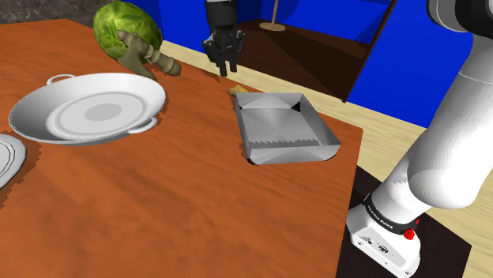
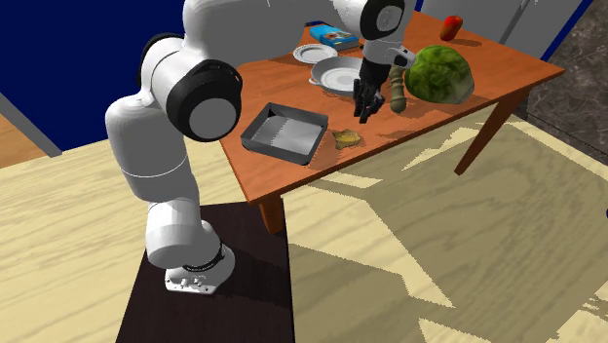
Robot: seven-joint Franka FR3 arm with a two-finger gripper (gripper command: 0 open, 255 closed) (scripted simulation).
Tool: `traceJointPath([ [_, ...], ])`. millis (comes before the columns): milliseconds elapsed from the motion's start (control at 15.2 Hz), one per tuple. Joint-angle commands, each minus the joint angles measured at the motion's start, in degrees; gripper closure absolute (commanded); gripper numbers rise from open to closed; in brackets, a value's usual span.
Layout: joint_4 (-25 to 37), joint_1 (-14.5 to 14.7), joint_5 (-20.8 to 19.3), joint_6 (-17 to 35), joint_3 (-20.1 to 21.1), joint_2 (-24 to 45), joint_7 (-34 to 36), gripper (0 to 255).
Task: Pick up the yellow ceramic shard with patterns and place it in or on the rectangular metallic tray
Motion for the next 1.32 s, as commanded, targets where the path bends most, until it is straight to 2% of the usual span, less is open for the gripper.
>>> traceJointPath([
  [0,-6.7,-1.0,1.4,4.3,0.0,-4.7,-2.6,0],
  [264,-28.9,-2.7,7.5,19.1,-1.7,-20.7,-14.1,0],
  [792,-33.9,-2.4,7.3,24.9,-1.7,-19.9,-13.9,0],
  [1254,-33.9,-2.4,7.3,24.9,-1.7,-19.9,-13.9,0],
])
